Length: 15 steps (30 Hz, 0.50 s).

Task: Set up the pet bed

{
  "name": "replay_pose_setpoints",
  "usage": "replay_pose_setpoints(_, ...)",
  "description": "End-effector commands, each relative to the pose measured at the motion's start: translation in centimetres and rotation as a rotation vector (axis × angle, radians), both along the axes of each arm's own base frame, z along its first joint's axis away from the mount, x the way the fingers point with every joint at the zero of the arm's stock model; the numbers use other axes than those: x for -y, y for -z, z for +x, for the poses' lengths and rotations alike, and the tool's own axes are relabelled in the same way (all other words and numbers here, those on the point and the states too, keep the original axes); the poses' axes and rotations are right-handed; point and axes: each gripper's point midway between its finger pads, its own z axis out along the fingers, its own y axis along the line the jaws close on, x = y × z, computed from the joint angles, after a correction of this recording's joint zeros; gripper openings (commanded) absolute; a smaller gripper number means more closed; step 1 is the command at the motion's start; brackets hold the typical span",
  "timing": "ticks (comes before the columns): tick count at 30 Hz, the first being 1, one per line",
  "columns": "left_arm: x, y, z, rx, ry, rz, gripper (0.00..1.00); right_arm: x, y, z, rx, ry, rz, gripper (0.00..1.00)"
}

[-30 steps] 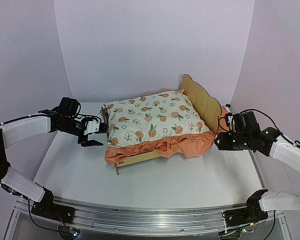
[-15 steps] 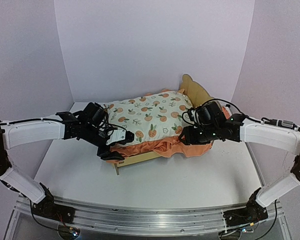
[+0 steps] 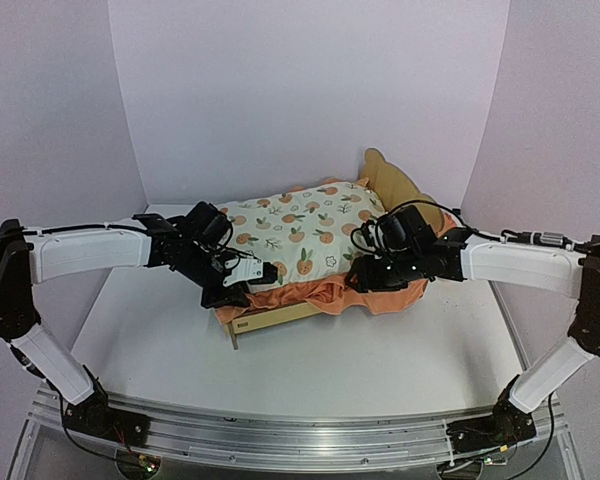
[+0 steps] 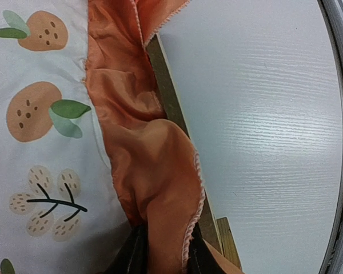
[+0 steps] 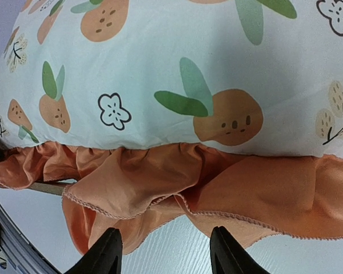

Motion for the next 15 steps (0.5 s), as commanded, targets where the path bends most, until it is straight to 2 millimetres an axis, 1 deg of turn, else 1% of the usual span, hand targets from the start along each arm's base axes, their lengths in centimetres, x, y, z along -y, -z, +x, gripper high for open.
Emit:
replay_pose_setpoints(1,1.3,-2.6,0.2,-0.023,0.003,-0.060,0.14,-1.2,-1.2,0.5,0.036,-0.035,0.035,0.54)
replay_pose_setpoints(3,1.5,-3.1,0.0,-0.034,0.002,-0.078,0.02,-1.3,-1.1,0.5,0.037,-0.042,0.033,0.55)
replay_pose_setpoints(4,1.7,-3.4,0.1,-0.036,-0.006,-0.089,0.00,-1.4,-1.2,0.5,0.038,-0.047,0.034,0.55)
replay_pose_setpoints(6,2.1,-4.5,0.7,-0.031,-0.032,-0.119,0.00,-1.7,-1.4,0.4,0.040,-0.069,0.044,0.55)
replay_pose_setpoints(8,2.9,-6.6,1.7,-0.024,-0.066,-0.174,0.00,-2.7,-2.2,0.0,0.042,-0.124,0.080,0.54)
replay_pose_setpoints(10,3.6,-9.1,2.6,-0.026,-0.093,-0.243,0.00,-3.9,-3.5,-0.7,0.063,-0.206,0.136,0.54)
replay_pose_setpoints(12,4.0,-10.9,3.2,-0.046,-0.121,-0.295,0.00,-5.5,-4.9,-2.1,0.101,-0.310,0.207,0.53)
replay_pose_setpoints(13,4.1,-11.4,3.4,-0.060,-0.131,-0.312,0.00,-6.2,-5.7,-2.6,0.139,-0.356,0.237,0.52)
replay_pose_setpoints(15,4.2,-11.7,3.4,-0.090,-0.143,-0.330,0.00,-7.5,-6.7,-3.7,0.207,-0.419,0.284,0.51)
